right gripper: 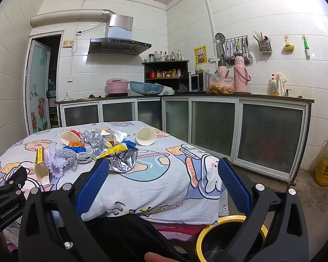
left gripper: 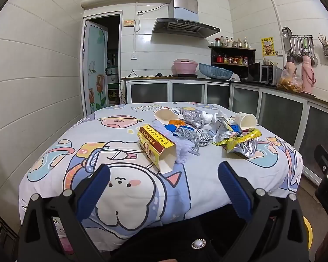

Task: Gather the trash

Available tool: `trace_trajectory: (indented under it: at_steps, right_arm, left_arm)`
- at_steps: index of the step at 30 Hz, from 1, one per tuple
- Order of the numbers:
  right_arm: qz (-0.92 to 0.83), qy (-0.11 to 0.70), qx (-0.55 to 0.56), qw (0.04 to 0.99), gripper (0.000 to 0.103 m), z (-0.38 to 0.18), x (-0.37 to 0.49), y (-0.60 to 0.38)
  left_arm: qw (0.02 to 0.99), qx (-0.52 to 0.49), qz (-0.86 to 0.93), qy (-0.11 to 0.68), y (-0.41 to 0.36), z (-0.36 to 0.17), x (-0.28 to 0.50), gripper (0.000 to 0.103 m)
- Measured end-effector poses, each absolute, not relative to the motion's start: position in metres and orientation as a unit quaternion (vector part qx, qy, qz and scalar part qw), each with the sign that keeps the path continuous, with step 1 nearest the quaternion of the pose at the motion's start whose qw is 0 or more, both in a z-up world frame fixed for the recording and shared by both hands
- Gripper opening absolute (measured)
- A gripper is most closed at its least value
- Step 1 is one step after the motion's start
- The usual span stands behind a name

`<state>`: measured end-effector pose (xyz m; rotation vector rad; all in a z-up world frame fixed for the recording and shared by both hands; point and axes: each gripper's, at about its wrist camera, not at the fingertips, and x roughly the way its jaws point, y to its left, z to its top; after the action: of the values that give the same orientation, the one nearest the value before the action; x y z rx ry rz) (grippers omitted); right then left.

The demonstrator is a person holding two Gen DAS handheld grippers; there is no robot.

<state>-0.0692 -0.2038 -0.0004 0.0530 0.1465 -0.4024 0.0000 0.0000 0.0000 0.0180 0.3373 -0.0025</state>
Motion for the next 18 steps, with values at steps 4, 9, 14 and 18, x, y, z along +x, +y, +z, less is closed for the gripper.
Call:
trace_trajectory:
  at_steps: [4,9,14,18]
  right_arm:
    - [-0.2,0.074,0.025,0.977,0.095,-0.0003,-0.0689,-0.2035]
    - [-0.2,0.073,0.026,0.977,0.095,-0.0001,-0.0693,-0.2039]
    - [-0.2,0.073,0.026,0.977,0.095,0.0,-0.0693,-0.2037]
    - [-0.2,0.073,0.026,0.977,0.095,0.0,-0.0691,-0.2035]
  left_arm:
    - [0.986,0.01,-0.001,0.165,-0.0006,0.0002,-0.0009,0.095]
    - [0.986,0.007,-0.002,0.168,0.0,-0.0002,-0.0003,0.095]
    - [0.986,0.007,-0.001,0.169,0.0001,-0.0003,-0.0005,0.095]
    - [0.986,0.007,-0.001,0.169,-0.0002,-0.0003,-0.0003,0.095]
